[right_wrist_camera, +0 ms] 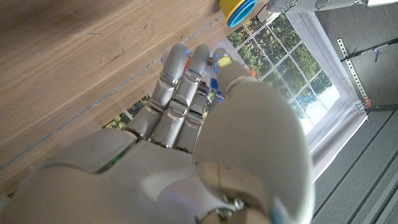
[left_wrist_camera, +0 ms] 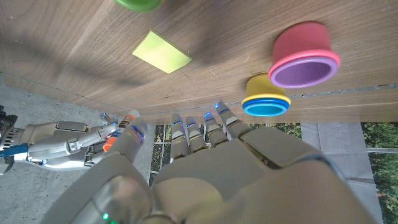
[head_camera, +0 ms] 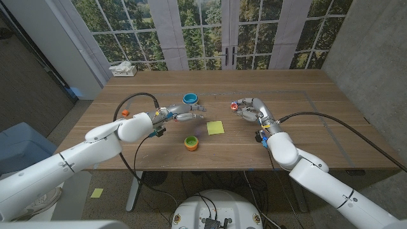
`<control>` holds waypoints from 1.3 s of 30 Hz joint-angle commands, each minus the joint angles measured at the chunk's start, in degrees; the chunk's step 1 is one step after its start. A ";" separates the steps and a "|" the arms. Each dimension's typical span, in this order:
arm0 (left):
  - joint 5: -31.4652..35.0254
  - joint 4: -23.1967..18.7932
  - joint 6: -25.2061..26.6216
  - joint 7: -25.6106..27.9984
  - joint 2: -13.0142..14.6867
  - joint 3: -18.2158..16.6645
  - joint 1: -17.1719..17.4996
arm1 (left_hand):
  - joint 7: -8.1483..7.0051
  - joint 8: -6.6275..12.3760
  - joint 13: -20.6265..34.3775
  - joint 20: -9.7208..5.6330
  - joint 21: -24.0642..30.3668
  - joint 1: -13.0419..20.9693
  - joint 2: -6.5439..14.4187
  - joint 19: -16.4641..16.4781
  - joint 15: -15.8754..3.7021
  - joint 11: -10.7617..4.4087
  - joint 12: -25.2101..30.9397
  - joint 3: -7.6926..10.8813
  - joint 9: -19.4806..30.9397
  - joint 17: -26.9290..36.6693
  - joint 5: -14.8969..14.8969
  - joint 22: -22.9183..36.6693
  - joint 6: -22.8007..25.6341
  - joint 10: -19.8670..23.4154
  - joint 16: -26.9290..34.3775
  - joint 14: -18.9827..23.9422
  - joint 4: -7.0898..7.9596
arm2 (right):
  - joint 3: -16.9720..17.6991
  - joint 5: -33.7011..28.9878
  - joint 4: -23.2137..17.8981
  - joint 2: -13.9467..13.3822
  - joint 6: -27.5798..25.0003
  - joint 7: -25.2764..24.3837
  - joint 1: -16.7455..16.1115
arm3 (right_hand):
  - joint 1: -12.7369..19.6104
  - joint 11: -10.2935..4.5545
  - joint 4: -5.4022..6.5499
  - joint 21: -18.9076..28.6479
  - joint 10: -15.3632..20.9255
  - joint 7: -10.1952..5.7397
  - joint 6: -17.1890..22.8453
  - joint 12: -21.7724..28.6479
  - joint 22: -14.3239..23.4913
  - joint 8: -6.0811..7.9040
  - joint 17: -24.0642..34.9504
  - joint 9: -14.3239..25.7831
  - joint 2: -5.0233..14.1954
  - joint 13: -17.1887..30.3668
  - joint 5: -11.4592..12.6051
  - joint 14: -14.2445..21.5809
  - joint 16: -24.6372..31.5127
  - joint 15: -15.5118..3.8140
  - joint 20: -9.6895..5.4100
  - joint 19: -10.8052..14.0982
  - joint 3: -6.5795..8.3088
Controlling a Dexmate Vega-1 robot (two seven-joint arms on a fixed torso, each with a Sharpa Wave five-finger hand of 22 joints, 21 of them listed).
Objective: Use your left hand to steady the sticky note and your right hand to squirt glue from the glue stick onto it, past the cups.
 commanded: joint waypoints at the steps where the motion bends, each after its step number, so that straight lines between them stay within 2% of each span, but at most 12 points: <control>1: 1.43 -0.48 1.02 -1.65 -0.03 0.90 0.28 | -0.14 -0.13 0.24 0.04 -0.29 -0.59 2.80 -0.61 -2.16 0.24 -0.28 0.17 0.17 0.08 0.39 0.07 -0.09 -0.37 -0.17 -0.66 0.48 | 0.52 5.09 -1.75 -0.88 -1.06 2.90 -0.20 | 0.29 1.84 -0.06 0.27 2.54 3.61 3.89 0.36 0.19 0.06 0.08 0.21 0.98 0.05 0.25 0.72 -0.01 -4.43 -6.84 0.43 -0.20; 15: 2.58 0.03 1.98 -3.91 -0.96 2.68 -0.74 | 0.47 -0.18 0.25 0.07 -0.86 -1.27 2.38 -1.02 -2.07 0.14 -0.42 0.15 0.17 0.08 0.39 0.08 -0.46 -0.99 -0.21 -1.20 0.91 | 0.38 9.54 -2.31 -2.48 -2.13 6.07 1.27 | 0.23 2.04 -0.02 0.20 2.60 3.85 4.15 0.35 0.15 -0.05 -0.02 0.21 1.03 -0.21 0.33 0.76 -0.16 -4.34 -6.83 0.62 -0.35; 26: 2.81 -0.19 3.95 -5.53 -1.25 3.41 -1.39 | 0.36 -0.39 0.26 0.29 -1.33 -2.10 1.98 -1.30 -1.99 -0.01 -0.65 -0.07 0.16 0.12 0.38 0.10 -1.30 -1.98 -0.14 -1.52 1.45 | 0.03 13.08 -2.00 -3.21 -2.40 8.49 3.13 | 0.28 2.16 -0.02 0.20 2.79 4.11 4.18 0.41 0.16 -0.15 -0.02 0.30 1.12 -0.38 0.38 0.99 -0.13 -4.27 -6.84 0.84 -0.43; 39: 5.85 -0.44 5.56 -8.07 -1.48 5.63 -2.98 | -1.07 -0.49 0.25 0.40 -2.71 -3.48 1.43 -3.14 -1.41 -0.99 -0.79 -0.38 0.13 0.11 0.46 0.13 -2.91 -3.69 -0.45 -3.21 2.34 | -0.36 15.86 -1.51 -3.74 -1.62 9.70 4.13 | 0.19 2.18 0.04 0.09 2.78 4.23 4.26 0.39 0.13 -0.23 -0.11 0.48 1.18 -0.59 0.44 1.06 -0.25 -4.18 -6.85 1.05 -0.55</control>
